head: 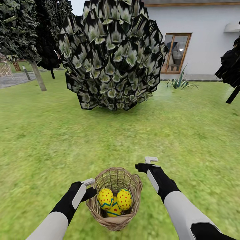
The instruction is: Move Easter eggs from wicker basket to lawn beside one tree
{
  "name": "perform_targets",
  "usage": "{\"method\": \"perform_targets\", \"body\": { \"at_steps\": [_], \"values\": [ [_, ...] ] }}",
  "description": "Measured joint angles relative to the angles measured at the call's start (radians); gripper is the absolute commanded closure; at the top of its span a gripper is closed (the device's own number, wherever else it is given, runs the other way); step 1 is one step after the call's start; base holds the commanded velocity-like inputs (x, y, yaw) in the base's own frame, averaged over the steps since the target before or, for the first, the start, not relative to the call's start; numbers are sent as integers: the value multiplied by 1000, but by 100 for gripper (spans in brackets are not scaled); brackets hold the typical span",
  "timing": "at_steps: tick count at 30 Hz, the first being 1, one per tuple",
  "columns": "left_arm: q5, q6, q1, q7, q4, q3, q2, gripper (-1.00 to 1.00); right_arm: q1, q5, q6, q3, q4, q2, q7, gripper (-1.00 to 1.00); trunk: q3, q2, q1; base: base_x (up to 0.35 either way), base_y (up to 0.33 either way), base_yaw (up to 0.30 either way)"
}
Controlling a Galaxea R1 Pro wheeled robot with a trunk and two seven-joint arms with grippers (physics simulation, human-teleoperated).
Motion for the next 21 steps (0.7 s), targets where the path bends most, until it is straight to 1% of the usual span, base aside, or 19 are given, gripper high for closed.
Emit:
{"method": "perform_targets", "body": {
  "at_steps": [6,8,13,21],
  "values": [
    [1,3,-2,4,-12,0,0,-100,0,0,1,0,-17,-13,0,-100,-19,-42,23,0,0,0],
    [0,3,-12,13,-12,0,0,-100,0,0,1,0,-21,-17,0,-100,-25,-56,31,0,0,0],
    [1,3,-32,21,-7,0,-3,-100,0,0,1,0,-23,-21,0,-100,-41,-91,50,0,0,0],
    [2,3,-37,22,-2,0,-4,-100,0,0,0,-1,-24,-26,0,-100,-66,-147,81,0,0,0]
  ]
}}
